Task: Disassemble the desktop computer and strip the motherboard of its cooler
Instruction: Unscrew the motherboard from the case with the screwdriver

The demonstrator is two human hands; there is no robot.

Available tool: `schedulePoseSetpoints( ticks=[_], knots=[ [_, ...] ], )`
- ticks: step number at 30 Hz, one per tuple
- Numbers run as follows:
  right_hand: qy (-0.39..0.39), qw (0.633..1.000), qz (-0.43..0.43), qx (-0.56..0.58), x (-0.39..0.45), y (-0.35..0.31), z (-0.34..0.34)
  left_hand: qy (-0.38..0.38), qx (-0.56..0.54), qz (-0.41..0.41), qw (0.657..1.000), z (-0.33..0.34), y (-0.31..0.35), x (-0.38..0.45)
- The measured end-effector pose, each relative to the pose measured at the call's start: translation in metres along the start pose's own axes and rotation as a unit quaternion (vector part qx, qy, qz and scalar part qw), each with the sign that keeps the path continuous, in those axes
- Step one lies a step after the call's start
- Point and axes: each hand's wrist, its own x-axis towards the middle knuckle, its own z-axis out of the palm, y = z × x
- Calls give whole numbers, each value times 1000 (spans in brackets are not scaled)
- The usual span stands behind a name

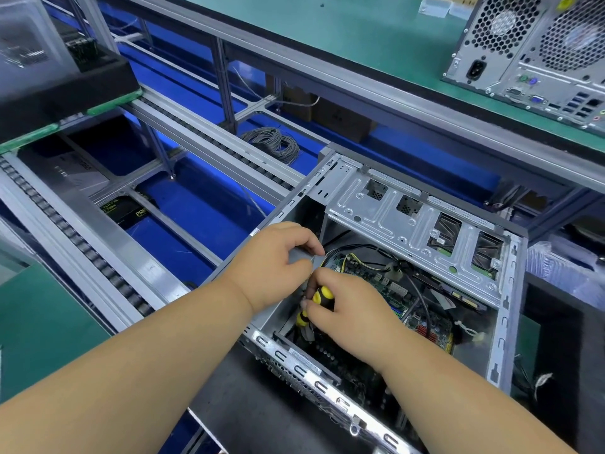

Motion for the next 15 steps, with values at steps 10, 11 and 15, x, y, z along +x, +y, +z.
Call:
schedulePoseSetpoints(
  ticks=[10,11,15],
  knots=[
    [-26,998,-22,-60,2,-1,7,6,0,9,1000,1,0,1],
    [-30,997,-23,-60,2,-2,7,5,1,10,1000,0,0,1],
    [-40,997,-31,-56,2,-2,7,2,1,6,1000,0,1,0]
  ],
)
